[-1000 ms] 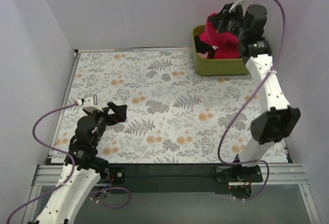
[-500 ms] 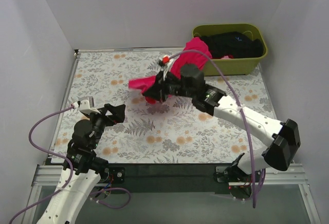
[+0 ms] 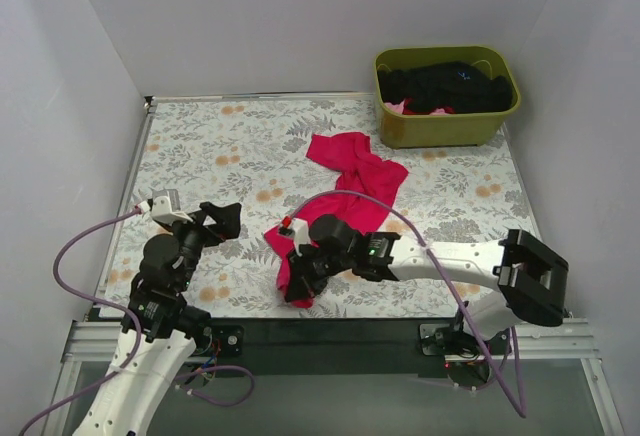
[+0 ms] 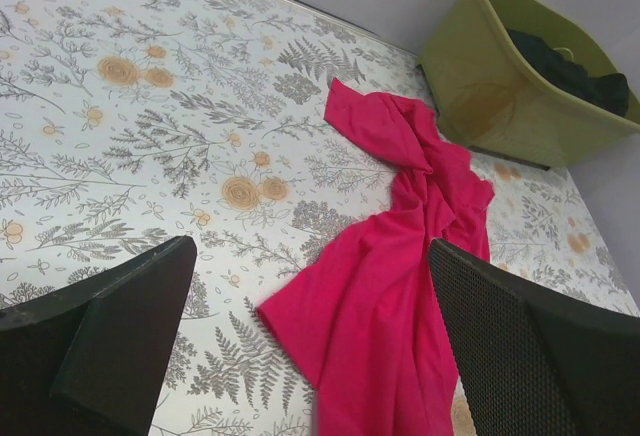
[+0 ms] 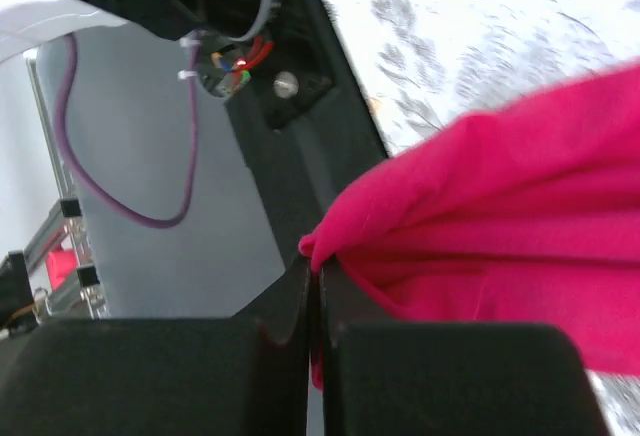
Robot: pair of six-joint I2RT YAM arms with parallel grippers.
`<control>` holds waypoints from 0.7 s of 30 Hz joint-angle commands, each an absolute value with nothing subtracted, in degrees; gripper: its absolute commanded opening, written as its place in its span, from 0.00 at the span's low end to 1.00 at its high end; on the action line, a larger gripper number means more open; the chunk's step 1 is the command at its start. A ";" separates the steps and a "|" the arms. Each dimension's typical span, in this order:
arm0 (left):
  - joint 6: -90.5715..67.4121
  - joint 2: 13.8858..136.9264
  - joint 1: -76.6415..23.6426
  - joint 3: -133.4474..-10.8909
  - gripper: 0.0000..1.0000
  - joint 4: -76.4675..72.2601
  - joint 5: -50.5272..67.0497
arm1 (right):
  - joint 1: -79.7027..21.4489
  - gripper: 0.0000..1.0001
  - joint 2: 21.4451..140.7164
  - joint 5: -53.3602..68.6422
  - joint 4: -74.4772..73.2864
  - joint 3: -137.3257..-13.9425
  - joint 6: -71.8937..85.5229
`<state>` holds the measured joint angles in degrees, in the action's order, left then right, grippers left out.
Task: Fold and stack the t-shirts
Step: Move the tshirt to the center of the board
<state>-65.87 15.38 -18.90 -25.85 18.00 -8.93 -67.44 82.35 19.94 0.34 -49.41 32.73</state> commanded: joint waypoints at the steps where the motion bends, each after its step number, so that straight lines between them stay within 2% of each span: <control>1: -65.74 16.70 -18.98 -25.93 0.95 18.63 -9.49 | -71.79 0.05 87.78 22.24 4.04 -57.29 32.79; 4: -65.65 16.53 -18.98 -25.75 0.95 18.63 -9.75 | -72.25 0.26 89.47 19.53 2.73 -61.78 31.29; 6: -65.57 16.52 -18.98 -25.58 0.95 18.28 -9.67 | -71.90 0.33 87.12 16.19 0.98 -63.19 28.06; 7: -65.57 16.87 -18.98 -25.40 0.95 18.11 -8.97 | -71.37 0.41 85.97 11.91 0.10 -63.45 26.82; 11: -65.21 21.86 -19.07 -25.84 0.95 17.31 -2.58 | -64.27 0.45 79.12 3.54 -10.18 -61.09 23.73; 18: -68.28 38.30 -19.16 -29.88 0.95 17.40 14.39 | -38.19 0.49 65.76 0.26 -16.87 -50.55 18.81; 19: -69.51 39.89 -19.42 -30.14 0.95 17.40 15.28 | -35.88 0.55 65.05 -1.22 -16.79 -48.88 18.55; 21: -70.22 44.88 -19.95 -30.85 0.95 17.31 16.52 | -29.92 0.60 63.99 -1.49 -16.18 -47.47 17.93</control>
<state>-68.14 41.25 -19.31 -27.99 17.37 9.72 -35.44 65.30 0.95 -13.65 -49.95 20.95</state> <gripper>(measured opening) 0.949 0.579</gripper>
